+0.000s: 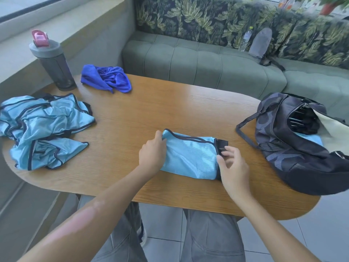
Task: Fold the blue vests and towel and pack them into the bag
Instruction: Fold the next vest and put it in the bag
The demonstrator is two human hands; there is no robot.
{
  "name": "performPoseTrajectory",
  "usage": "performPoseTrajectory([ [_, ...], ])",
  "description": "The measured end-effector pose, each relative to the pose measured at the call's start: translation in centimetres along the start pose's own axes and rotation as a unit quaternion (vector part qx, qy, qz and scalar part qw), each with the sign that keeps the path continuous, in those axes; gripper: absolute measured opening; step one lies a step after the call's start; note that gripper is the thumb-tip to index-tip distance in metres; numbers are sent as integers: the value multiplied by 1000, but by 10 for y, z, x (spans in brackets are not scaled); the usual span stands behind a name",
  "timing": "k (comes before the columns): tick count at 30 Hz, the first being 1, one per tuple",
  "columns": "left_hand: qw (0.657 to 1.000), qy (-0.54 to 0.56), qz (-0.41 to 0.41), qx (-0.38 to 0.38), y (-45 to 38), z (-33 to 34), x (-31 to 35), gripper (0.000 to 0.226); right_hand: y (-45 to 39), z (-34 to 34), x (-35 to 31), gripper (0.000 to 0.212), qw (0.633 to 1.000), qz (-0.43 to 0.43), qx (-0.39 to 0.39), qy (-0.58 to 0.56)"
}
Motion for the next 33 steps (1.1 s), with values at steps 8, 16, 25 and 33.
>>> performPoseTrajectory([
  [8,917,-30,388,90,21,10,31,27,59,39,-25,50,905,-361,-89,206],
  [16,931,-165,297,-138,8,43,6,66,4,75,4,70,878,-211,-255,345],
  [25,922,-223,245,-201,16,19,13,55,-19,66,8,71,823,-294,-315,371],
  [33,918,-140,209,-306,70,-6,20,48,-37,69,-14,63,822,-412,-180,350],
])
Point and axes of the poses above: each hand's wrist, its own y-axis away from the middle knuckle, its own z-axis out of the palm, x = y × z, the point moved 6 cm from there along -y, towards the middle knuckle, and after that the axes turned 8 degrees about x, right-handed, at the moved point
